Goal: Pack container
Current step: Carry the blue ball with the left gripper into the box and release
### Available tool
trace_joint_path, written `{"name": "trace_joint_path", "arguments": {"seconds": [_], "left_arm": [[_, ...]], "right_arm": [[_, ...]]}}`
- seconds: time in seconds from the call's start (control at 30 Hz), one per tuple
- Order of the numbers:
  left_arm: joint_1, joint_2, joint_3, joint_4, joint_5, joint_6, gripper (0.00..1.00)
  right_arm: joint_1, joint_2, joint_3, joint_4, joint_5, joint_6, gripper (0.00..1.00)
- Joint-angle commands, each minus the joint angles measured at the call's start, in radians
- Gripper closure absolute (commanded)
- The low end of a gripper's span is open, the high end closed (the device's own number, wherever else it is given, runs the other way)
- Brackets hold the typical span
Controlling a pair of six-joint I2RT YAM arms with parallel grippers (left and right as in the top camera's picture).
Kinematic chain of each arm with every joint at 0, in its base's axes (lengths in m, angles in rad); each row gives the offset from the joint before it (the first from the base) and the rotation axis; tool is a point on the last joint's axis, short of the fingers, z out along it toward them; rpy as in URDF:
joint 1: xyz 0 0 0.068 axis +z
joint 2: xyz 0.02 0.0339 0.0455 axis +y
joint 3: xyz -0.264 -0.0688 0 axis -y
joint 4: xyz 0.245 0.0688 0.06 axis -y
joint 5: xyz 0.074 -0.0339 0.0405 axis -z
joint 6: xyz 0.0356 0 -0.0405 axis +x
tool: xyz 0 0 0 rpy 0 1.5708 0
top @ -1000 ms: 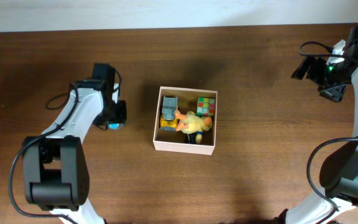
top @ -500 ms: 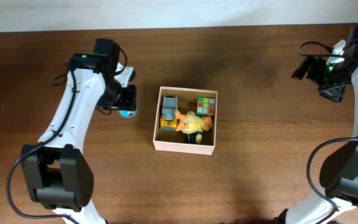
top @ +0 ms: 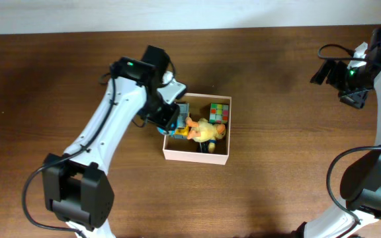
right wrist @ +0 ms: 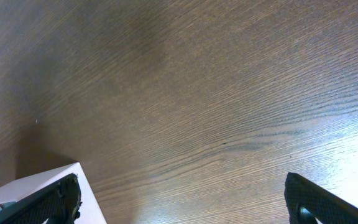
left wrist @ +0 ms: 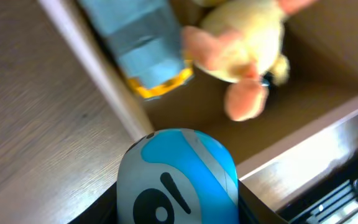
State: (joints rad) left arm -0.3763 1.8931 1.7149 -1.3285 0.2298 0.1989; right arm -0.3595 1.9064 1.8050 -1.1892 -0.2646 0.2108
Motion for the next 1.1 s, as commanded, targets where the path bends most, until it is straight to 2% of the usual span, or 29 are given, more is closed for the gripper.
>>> {"name": "trace_joint_path", "arguments": {"seconds": [0.0,0.33,0.37,0.5,0.87,0.97,1.07], "left_arm": [[-0.040,-0.003,0.022,0.000,0.017,0.065,0.57],[-0.064,-0.003,0.020,0.003,0.018,0.064,0.56],[-0.064,-0.003,0.020,0.003,0.018,0.064,0.49],[-0.064,-0.003,0.020,0.003,0.018,0.064,0.35],[-0.064,-0.003,0.020,0.010,0.017,0.064,0.32],[-0.064,-0.003,0.021,0.021,0.005,0.064,0.19],[-0.047,-0.003,0.028,0.037,-0.057,0.026,0.14]], "right_arm": [[-0.007,-0.019,0.013,-0.001,-0.013,0.008,0.01],[-0.007,-0.019,0.013,-0.001,-0.013,0.008,0.01],[-0.007,-0.020,0.013,-0.001,-0.013,0.008,0.01],[-0.007,-0.019,0.013,-0.001,-0.013,0.008,0.01],[-0.007,-0.019,0.013,-0.001,-0.013,0.008,0.01],[-0.007,-0.019,0.013,-0.001,-0.013,0.008,0.01],[-0.007,-0.019,0.013,-0.001,-0.013,0.008,0.01]]}}
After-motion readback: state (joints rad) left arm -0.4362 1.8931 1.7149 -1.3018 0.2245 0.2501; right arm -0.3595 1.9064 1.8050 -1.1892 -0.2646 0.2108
